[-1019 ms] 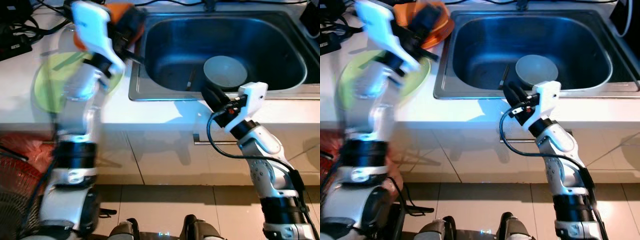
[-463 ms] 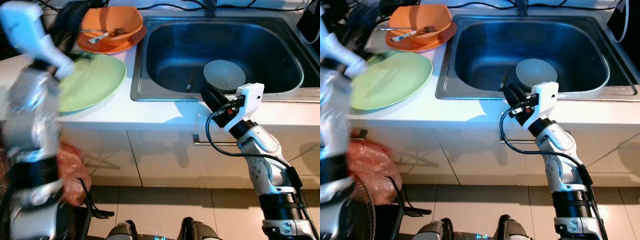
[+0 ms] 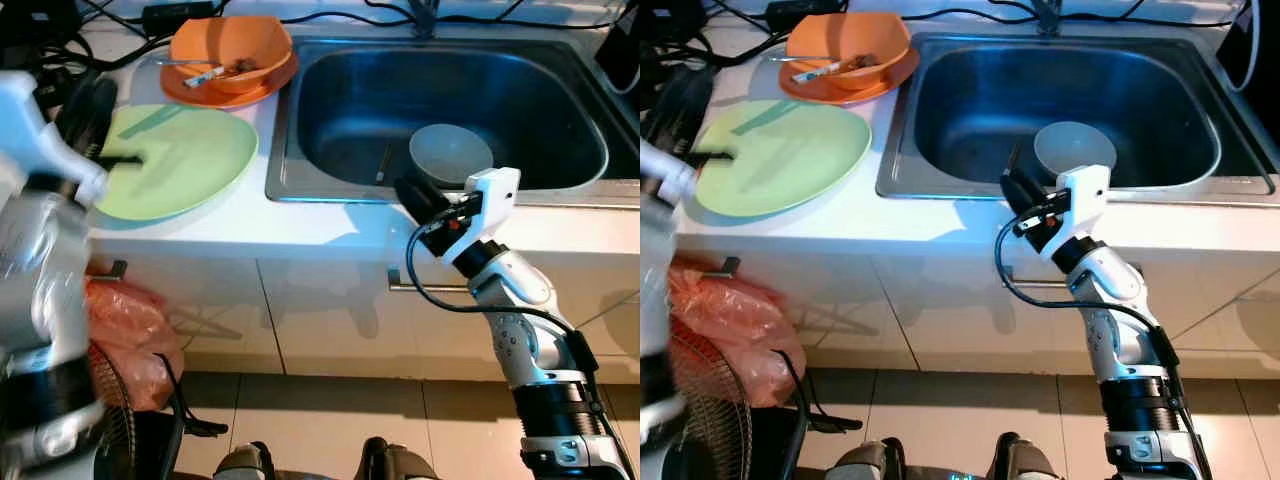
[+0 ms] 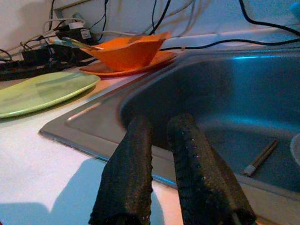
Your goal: Kitchen organization
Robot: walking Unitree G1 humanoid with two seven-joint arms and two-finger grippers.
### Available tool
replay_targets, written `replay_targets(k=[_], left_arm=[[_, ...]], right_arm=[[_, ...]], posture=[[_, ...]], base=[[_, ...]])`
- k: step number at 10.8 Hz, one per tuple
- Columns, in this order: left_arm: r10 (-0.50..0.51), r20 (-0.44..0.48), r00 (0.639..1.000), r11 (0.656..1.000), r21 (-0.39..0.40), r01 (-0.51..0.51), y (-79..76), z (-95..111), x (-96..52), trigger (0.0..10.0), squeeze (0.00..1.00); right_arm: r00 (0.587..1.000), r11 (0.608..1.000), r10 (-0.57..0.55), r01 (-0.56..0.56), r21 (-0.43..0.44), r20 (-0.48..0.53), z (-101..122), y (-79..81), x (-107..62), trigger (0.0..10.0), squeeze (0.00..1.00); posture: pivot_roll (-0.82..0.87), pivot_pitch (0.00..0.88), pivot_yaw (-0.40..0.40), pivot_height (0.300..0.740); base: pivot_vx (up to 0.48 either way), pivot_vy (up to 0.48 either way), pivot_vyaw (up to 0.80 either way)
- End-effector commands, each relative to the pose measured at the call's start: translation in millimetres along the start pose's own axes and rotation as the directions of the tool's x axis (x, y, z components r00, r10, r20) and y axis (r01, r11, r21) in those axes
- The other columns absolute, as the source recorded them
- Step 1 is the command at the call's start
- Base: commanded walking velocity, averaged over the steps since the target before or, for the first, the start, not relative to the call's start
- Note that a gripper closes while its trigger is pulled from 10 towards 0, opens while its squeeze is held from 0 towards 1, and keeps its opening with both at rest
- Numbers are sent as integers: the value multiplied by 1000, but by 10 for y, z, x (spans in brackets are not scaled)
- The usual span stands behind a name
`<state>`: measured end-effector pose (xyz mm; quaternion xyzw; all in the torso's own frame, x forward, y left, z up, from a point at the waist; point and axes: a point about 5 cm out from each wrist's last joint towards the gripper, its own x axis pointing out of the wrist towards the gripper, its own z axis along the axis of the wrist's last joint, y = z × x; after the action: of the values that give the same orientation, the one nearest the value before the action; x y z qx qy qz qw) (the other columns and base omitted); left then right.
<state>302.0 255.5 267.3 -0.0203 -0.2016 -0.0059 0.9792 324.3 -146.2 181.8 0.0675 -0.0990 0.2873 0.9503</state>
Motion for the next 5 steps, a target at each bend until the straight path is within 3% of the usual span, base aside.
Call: replay_targets(k=[1,2,3,4,5], left_arm=[[35,-6,999,999,-22,-35,58,-37,-92,10000,0],[54,-24,998,998,-44,-55,74,-110,-158,10000,0],[84,-89,993,990,-106,-93,64,-328,-338,10000,0],[95,-119,988,989,-99,-107,62,-426,-406,10000,0],[100,-130,986,986,-121,-116,39,-475,-455,10000,1000]], right_arm=[[999,1000,5,-4,24,-44,-126,28,-35,10000,0],[999,1000,8,-7,24,-47,-134,33,-39,10000,0],[999,1000,13,-11,24,-51,-148,36,-45,10000,0],[999,1000,15,-14,23,-52,-150,37,-43,10000,0],[998,1000,18,-16,24,-54,-157,43,-44,10000,0]], posture=[[58,145,30,740],[57,142,31,740],[58,138,31,740],[57,136,31,740],[58,137,30,740]], base=[[0,0,0],[0,0,0],[0,0,0],[0,0,0],[0,0,0]])
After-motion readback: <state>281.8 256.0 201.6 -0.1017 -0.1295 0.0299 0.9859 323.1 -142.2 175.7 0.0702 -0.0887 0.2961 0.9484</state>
